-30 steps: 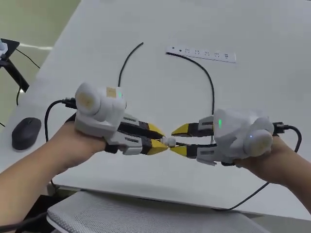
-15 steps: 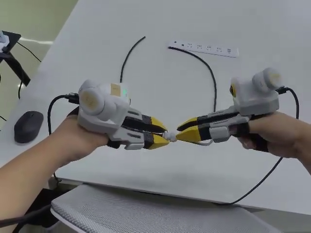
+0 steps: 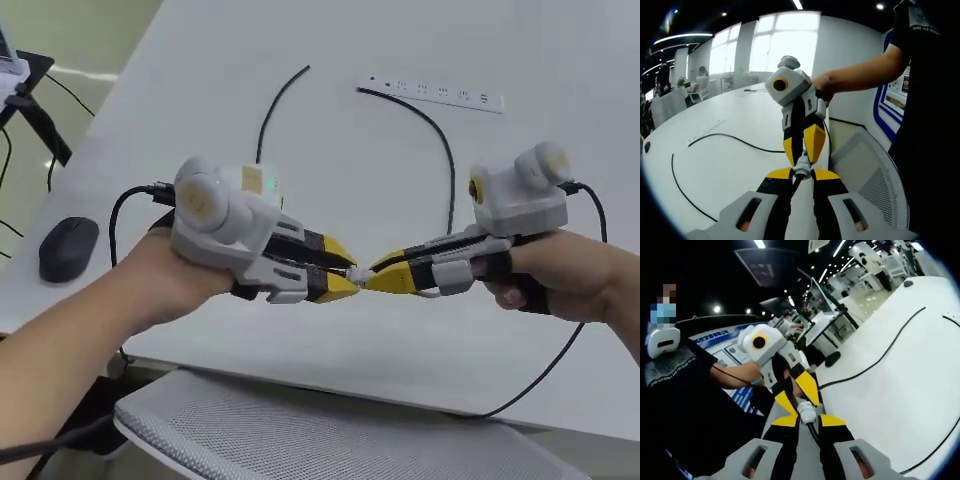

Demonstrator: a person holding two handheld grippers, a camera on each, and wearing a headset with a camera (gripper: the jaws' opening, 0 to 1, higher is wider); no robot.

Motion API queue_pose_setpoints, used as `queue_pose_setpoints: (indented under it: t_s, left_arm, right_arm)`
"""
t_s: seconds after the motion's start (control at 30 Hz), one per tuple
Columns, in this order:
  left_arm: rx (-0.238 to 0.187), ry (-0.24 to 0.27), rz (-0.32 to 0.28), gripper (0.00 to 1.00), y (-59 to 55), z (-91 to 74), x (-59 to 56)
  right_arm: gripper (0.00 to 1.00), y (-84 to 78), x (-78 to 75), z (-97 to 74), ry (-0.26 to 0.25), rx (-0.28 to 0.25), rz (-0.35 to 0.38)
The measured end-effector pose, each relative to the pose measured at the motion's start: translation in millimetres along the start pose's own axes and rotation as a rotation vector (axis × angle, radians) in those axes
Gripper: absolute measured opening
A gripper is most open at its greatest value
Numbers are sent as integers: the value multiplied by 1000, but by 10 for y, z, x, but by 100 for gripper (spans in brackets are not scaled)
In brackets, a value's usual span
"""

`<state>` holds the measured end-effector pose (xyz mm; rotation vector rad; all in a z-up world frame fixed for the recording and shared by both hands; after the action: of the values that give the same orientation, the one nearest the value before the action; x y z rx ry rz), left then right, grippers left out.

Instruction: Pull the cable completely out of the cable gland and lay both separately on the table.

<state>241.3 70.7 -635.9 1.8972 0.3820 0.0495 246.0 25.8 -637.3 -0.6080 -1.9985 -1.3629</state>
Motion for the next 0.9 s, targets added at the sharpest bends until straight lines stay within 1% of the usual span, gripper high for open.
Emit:
queue_pose_setpoints:
  t_s: [0.07, 0.13, 0.17, 0.2, 0.23, 0.3, 0.37, 0.4, 0.43, 0.5, 0.53, 0.57, 0.6, 0.63, 0.67, 0.77, 0.8, 0.87, 0.9]
  left_arm:
    - [1, 0, 2, 15, -1, 1, 6]
    - [1, 1, -1, 15, -2, 4, 9]
    - [2, 2, -3, 15, -3, 6, 11]
    - [3, 2, -17, 15, -8, 10, 10]
    - [4, 2, -19, 15, -10, 12, 11]
    - [8, 4, -24, 15, -19, 17, 10]
    - [12, 1, -35, 15, -30, 20, 2]
    - [14, 2, -36, 15, -34, 19, 1]
    - [15, -1, -44, 15, -36, 19, -6]
    - [15, -1, -54, 15, -39, 17, -9]
    - [15, -1, -58, 15, -40, 17, -11]
    - [13, 0, -62, 15, -38, 18, -13]
    - [12, 2, -70, 15, -37, 19, -15]
    - [11, 1, -78, 15, -36, 21, -21]
    - [9, 2, -80, 15, -34, 23, -23]
    - [5, 4, -95, 15, -29, 30, -44]
    - [4, 6, -97, 15, -27, 32, -48]
    - [2, 11, -111, 15, -25, 40, -57]
    - [2, 12, -117, 15, -26, 43, -59]
  right_arm:
    - [9, 9, 15, 1, 10, -5, 3]
    - [9, 9, 2, -6, 7, -2, 0]
    - [9, 9, 7, -9, 3, 0, -34]
    - [8, 5, 10, -11, 2, 7, -54]
    - [8, 5, 2, -12, -11, 15, -100]
    - [8, 0, 10, -7, -31, 31, -161]
    - [8, -9, 27, -3, -55, 57, -257]
    - [8, -11, 36, 4, -77, 70, -328]
    - [8, -22, 57, 8, -86, 84, -366]
    - [7, -22, 79, 12, -115, 94, -445]
    - [7, -26, 84, 10, -138, 103, -495]
    - [7, -28, 93, 11, -153, 108, -530]
    - [7, -28, 100, 13, -179, 112, -575]
    - [7, -40, 108, 12, -191, 124, -606]
    - [7, -43, 113, 10, -215, 131, -655]
    - [7, -64, 137, 14, -261, 156, -769]
    - [7, -65, 119, -1, -275, 161, -791]
    - [7, -74, 109, -6, -307, 177, -867]
    - [7, -83, 113, -4, -326, 195, -921]
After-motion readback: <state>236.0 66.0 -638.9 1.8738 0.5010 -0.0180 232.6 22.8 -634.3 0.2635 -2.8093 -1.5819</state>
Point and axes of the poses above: the centre of the closed fingertips' face, and the gripper's own axes: z roughly forward along the fingers, x roughly to its left, y roughly out of its top, the point moved 3 cm from there along -z, roughly backward along the fingers, and after that the axes turned 5 degrees about -x, right-handed, at the moved point
